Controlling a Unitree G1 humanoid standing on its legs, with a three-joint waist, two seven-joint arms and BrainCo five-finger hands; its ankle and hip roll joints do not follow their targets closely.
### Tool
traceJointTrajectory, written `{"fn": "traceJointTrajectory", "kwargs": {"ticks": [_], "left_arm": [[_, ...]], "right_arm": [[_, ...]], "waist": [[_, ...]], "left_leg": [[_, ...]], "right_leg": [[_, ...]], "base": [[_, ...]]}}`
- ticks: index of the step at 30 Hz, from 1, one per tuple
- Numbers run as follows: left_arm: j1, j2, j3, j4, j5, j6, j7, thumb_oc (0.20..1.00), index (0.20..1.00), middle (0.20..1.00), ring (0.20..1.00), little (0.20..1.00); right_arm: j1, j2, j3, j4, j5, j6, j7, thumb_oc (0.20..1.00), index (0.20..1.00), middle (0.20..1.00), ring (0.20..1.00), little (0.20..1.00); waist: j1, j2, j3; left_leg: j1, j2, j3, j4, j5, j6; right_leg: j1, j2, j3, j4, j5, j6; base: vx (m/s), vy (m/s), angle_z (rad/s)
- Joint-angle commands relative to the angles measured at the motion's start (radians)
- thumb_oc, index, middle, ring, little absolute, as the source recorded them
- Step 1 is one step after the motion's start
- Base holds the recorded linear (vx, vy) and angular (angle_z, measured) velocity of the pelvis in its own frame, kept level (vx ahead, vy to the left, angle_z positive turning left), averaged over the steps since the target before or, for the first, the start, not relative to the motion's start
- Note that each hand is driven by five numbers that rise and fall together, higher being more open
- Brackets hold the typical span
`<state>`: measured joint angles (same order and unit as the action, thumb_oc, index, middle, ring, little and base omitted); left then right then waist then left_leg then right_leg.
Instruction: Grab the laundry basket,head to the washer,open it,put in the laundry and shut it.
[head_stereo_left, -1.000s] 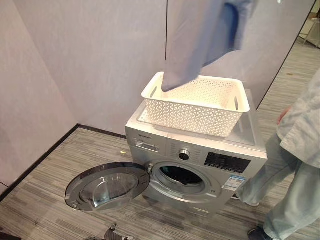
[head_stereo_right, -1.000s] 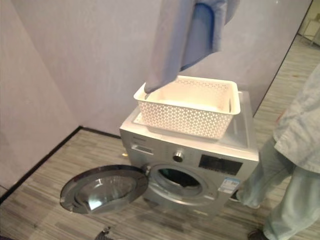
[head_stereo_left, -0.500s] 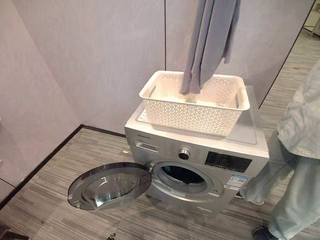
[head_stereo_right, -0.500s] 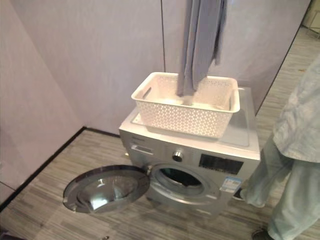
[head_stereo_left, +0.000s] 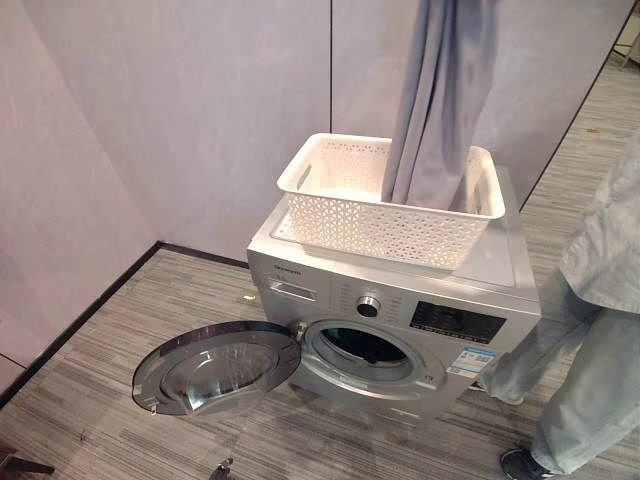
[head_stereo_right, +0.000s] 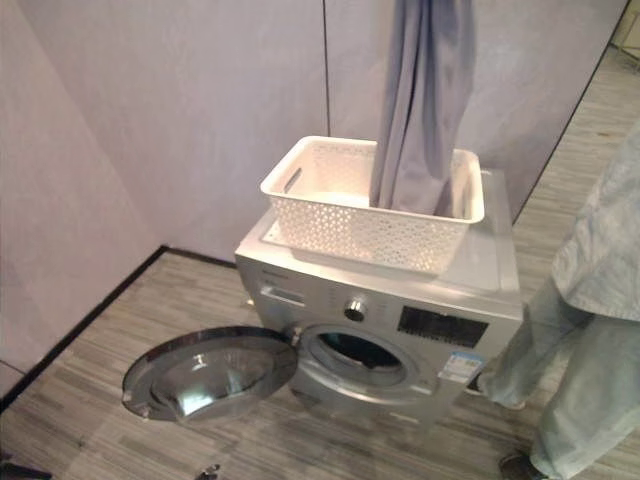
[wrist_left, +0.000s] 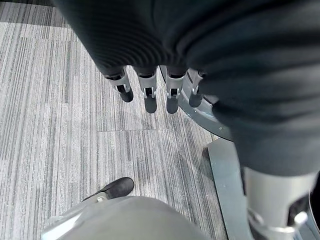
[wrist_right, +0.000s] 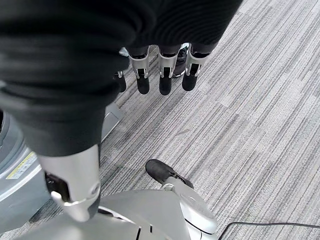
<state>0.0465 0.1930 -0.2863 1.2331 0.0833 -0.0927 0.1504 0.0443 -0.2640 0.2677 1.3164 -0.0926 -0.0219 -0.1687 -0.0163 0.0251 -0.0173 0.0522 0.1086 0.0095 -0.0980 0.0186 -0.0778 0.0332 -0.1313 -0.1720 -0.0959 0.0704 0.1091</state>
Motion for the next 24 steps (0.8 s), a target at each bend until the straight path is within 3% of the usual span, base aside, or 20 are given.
{"fn": "traceJointTrajectory", "kwargs": {"ticks": [1, 13, 20, 24], "left_arm": [[-0.065, 0.01, 0.015, 0.05, 0.023, -0.018, 0.005, 1.0, 1.0, 1.0, 1.0, 1.0], [-0.065, 0.011, 0.014, 0.05, 0.018, -0.018, 0.001, 1.0, 1.0, 1.0, 1.0, 1.0], [-0.054, 0.02, 0.035, 0.056, 0.004, -0.014, -0.001, 1.0, 1.0, 1.0, 1.0, 1.0], [-0.04, 0.037, 0.043, 0.044, 0.011, -0.018, -0.007, 1.0, 1.0, 1.0, 1.0, 1.0]], "right_arm": [[-0.063, 0.011, -0.002, 0.06, 0.004, 0.004, 0.007, 1.0, 1.0, 1.0, 1.0, 1.0], [-0.064, 0.013, -0.016, 0.052, 0.036, 0.0, 0.011, 1.0, 1.0, 1.0, 1.0, 1.0], [-0.048, -0.029, -0.184, 0.052, 0.243, -0.037, -0.009, 1.0, 1.0, 1.0, 1.0, 1.0], [-0.03, -0.154, -0.383, 0.066, 0.403, -0.078, -0.044, 1.0, 1.0, 1.0, 1.0, 1.0]], "waist": [[0.004, -0.034, 0.016], [0.001, -0.036, 0.016], [-0.011, -0.036, 0.009], [-0.024, -0.034, 0.006]], "left_leg": [[0.03, -0.005, 0.01, 0.011, -0.089, 0.013], [0.031, -0.005, 0.015, 0.011, -0.09, 0.013], [0.035, -0.003, 0.025, 0.011, -0.091, 0.013], [0.035, 0.0, 0.033, 0.011, -0.093, 0.01]], "right_leg": [[0.017, -0.05, 0.011, 0.009, -0.052, 0.044], [0.016, -0.052, 0.013, 0.009, -0.052, 0.045], [0.01, -0.05, 0.022, 0.009, -0.049, 0.047], [0.005, -0.048, 0.028, 0.009, -0.047, 0.052]], "base": [[0.0, 0.0, 0.0], [0.0, 0.0, 0.0], [0.0, 0.0, 0.0], [0.0, 0.002, -0.01]]}}
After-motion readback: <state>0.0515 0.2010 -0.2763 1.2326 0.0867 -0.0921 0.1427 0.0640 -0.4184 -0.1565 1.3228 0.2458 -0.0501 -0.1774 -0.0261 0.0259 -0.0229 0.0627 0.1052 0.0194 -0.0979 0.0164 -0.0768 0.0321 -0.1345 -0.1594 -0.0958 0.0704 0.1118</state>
